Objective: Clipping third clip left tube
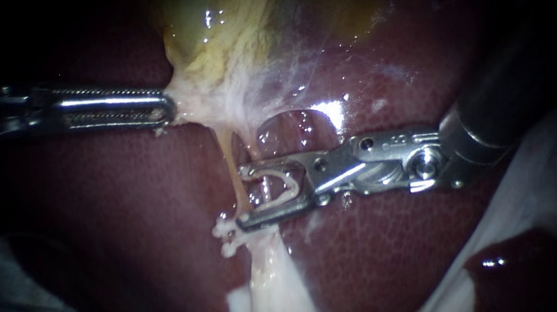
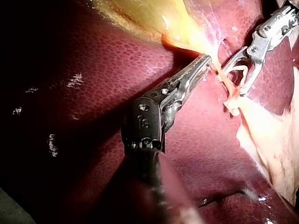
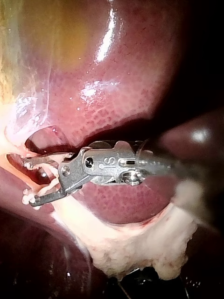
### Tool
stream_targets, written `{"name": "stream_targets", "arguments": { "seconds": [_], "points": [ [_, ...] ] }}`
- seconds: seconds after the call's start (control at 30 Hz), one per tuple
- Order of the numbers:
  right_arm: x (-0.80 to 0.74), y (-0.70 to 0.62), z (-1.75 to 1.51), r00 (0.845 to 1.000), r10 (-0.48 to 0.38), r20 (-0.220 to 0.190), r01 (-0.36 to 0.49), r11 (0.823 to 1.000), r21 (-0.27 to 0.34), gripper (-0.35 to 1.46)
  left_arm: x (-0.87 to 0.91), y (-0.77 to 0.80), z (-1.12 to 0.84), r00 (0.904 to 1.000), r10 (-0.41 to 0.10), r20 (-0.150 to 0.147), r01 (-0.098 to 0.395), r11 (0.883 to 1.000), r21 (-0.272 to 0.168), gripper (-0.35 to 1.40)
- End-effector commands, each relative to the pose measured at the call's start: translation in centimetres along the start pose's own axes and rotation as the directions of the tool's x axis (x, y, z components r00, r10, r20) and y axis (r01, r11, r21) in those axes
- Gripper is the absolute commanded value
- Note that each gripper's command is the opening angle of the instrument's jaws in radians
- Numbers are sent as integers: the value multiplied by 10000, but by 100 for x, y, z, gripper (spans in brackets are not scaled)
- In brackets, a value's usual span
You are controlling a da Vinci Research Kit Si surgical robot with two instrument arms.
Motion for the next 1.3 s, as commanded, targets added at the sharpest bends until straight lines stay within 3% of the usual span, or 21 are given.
{"name": "stream_targets", "arguments": {
  "seconds": [0.03,0.43,0.6,0.8,0.97,1.3],
  "points": [
    [2,0,3,9996,153,-220,-151,9998,126,47,0,0,0,10000,1,-2,-1,10000,1,-35],
    [13,5,20,9904,668,-1214,-569,9949,827,47,0,0,0,10000,0,-3,0,10000,2,-35],
    [28,0,16,9842,820,-1568,-665,9926,1018,47,0,0,1,10000,0,-4,0,10000,5,-35],
    [46,-12,10,9811,911,-1706,-722,9909,1138,46,0,0,1,10000,0,-4,0,10000,6,-35],
    [51,-16,9,9808,930,-1711,-736,9904,1167,40,0,0,1,10000,1,-5,-1,10000,7,-35],
    [50,-19,4,9802,1044,-1681,-844,9889,1219,-19,0,0,2,10000,1,-6,-1,10000,11,-35]
  ]
}}
